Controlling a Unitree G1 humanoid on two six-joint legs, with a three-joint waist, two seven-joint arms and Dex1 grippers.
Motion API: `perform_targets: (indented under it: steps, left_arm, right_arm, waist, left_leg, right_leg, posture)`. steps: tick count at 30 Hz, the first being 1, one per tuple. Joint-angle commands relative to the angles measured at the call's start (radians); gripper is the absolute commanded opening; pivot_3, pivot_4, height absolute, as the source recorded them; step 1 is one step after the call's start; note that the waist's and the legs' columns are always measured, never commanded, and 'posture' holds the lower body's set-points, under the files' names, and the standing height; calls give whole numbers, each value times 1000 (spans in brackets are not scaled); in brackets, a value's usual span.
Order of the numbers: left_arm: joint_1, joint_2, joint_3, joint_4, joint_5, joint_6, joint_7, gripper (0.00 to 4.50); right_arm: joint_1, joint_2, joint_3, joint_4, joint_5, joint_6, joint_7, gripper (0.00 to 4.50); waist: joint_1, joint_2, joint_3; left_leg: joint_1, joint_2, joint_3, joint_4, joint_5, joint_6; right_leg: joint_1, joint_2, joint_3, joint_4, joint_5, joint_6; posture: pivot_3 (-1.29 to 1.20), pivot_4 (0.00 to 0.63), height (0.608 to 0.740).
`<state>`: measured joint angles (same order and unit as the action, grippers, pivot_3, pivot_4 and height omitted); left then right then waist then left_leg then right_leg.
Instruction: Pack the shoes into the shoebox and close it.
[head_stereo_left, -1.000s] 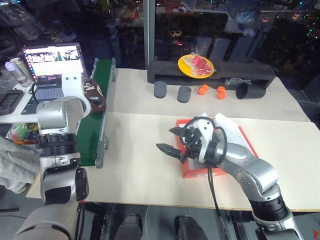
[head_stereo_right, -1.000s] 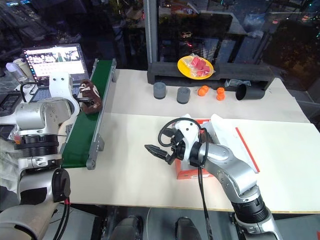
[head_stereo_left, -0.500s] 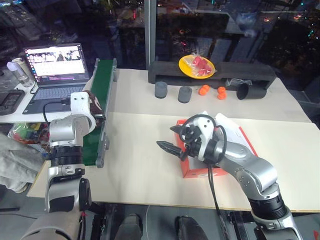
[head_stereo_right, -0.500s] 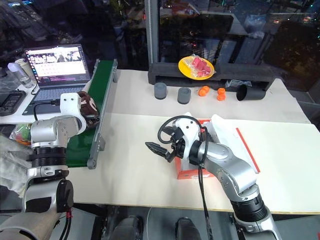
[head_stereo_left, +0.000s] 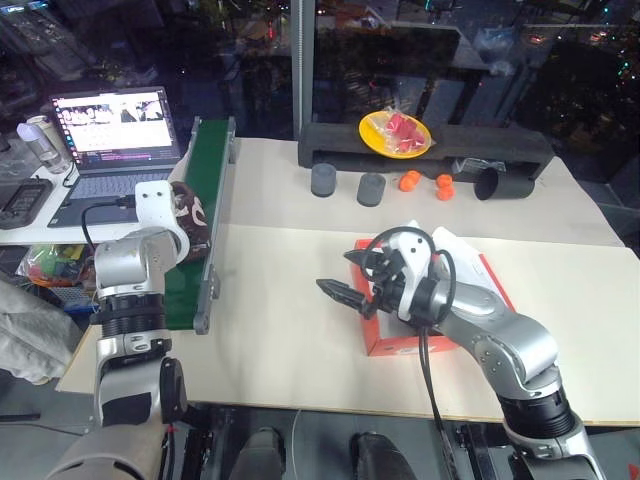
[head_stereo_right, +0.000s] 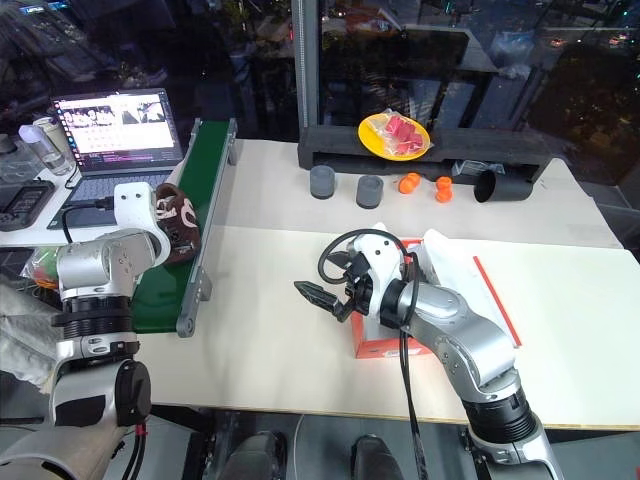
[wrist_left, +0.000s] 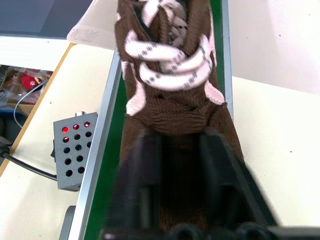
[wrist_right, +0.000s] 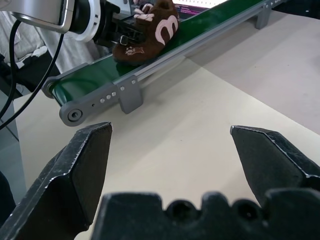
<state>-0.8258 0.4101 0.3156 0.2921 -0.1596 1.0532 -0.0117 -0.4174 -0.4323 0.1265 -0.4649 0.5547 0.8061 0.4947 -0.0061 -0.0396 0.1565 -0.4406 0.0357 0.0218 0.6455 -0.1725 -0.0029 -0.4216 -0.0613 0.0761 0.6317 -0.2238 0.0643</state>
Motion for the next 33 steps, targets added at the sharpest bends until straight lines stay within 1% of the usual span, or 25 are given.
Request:
perform_targets:
  steps: [1,5,7,8,10,12,14,15,17,19,21,23,24,27,30,33]
  left_arm:
    - [-18,-13,1,8,-9,11,1,571]
    - [-13,-19,5,10,-12,-8,-3,571]
    - [-8,-24,7,-3,-14,-25,-5,164]
    - [-6,-25,6,-10,-13,-29,-6,46]
    - [-2,-21,-9,-20,-7,-42,-18,19]
    - [5,-20,-33,-42,1,-95,-35,19]
    - [-4,-58,1,-80,-35,-185,-39,19]
    - [-6,-71,-4,-103,-38,-238,-48,19]
    - [0,-89,-21,-141,-33,-318,-61,19]
    - [11,-130,-32,-196,-52,-393,-80,19]
    - [23,-226,-13,-277,-157,-378,-103,19]
    - [56,-298,-29,-357,-253,-325,-151,19]
    - [75,-316,-45,-390,-284,-300,-172,19]
    - [105,-342,-67,-440,-347,-253,-198,19]
    - [119,-353,-96,-475,-410,-216,-230,19]
    - [112,-359,-113,-477,-439,-221,-250,19]
  right_arm:
    - [-19,5,-38,-24,11,2,-8,4500]
    - [-19,5,-42,-25,10,6,-13,4500]
    - [-19,5,-44,-24,10,7,-15,4500]
    - [-19,5,-45,-24,11,7,-15,4500]
    - [-19,6,-47,-24,14,10,-17,4500]
    - [-22,9,-53,-22,21,16,-20,4500]
    - [-29,24,-73,-16,43,29,-30,4500]
    - [-40,43,-97,-4,60,41,-49,4500]
    - [-70,89,-160,30,108,77,-98,4500]
    - [-129,166,-263,87,183,113,-191,4500]
    - [-229,278,-412,165,330,121,-348,4500]
    - [-298,334,-508,223,442,139,-455,4500]
    - [-324,348,-541,247,486,152,-499,4500]
    - [-369,343,-572,272,563,178,-571,4500]
    - [-389,322,-560,273,600,191,-607,4500]
    - [-384,302,-537,263,620,201,-621,4500]
  waist:
    - [0,0,0]
    - [1,0,0]
    - [2,0,0]
    - [2,0,0]
    - [3,0,0]
    - [5,0,0]
    - [5,0,0]
    - [6,0,0]
    - [5,-1,1]
    - [-1,-1,1]
    - [-5,-1,1]
    - [-5,-1,1]
    - [-6,-1,1]
    - [-10,-1,1]
    - [-18,-1,1]
    - [-25,0,0]
  left_leg:
    - [0,0,0,0,0,0]
    - [0,0,0,0,0,0]
    - [0,0,0,0,0,0]
    - [0,0,0,0,0,0]
    - [0,0,0,0,0,0]
    - [0,0,0,0,0,0]
    - [0,0,0,0,0,0]
    - [-1,0,0,0,0,0]
    - [-3,0,-1,0,0,0]
    - [-4,0,-1,0,0,0]
    - [-4,0,-1,0,0,0]
    - [-4,0,-1,-1,0,0]
    - [-4,0,-1,-1,0,0]
    - [-4,0,-3,-1,0,0]
    - [-4,0,-2,-1,0,0]
    - [-4,0,-3,-1,0,0]
  right_leg:
    - [0,0,0,0,0,0]
    - [0,0,0,0,0,0]
    - [0,0,0,0,0,0]
    - [0,0,0,0,0,0]
    - [0,0,0,0,0,0]
    - [0,0,0,0,0,0]
    - [0,0,-1,0,0,0]
    - [0,0,-1,-1,0,0]
    - [-1,0,-1,-1,0,0]
    - [-2,0,-1,-2,1,-1]
    - [-2,-1,-1,-2,1,-1]
    - [-2,-1,-1,-2,1,-1]
    - [-2,-1,-1,-1,1,-1]
    - [-1,-1,-2,-1,1,-1]
    - [-2,-1,-2,-2,1,-1]
    - [-2,0,-2,-2,1,-1]
  posture:
    - [0,150,740]
    - [0,150,740]
    - [0,150,740]
    - [0,150,740]
    - [0,150,740]
    - [0,150,740]
    - [0,150,740]
    - [0,150,740]
    - [0,150,740]
    - [0,150,740]
    - [0,150,740]
    - [0,150,740]
    - [0,150,740]
    - [0,150,740]
    - [0,150,740]
    - [0,150,740]
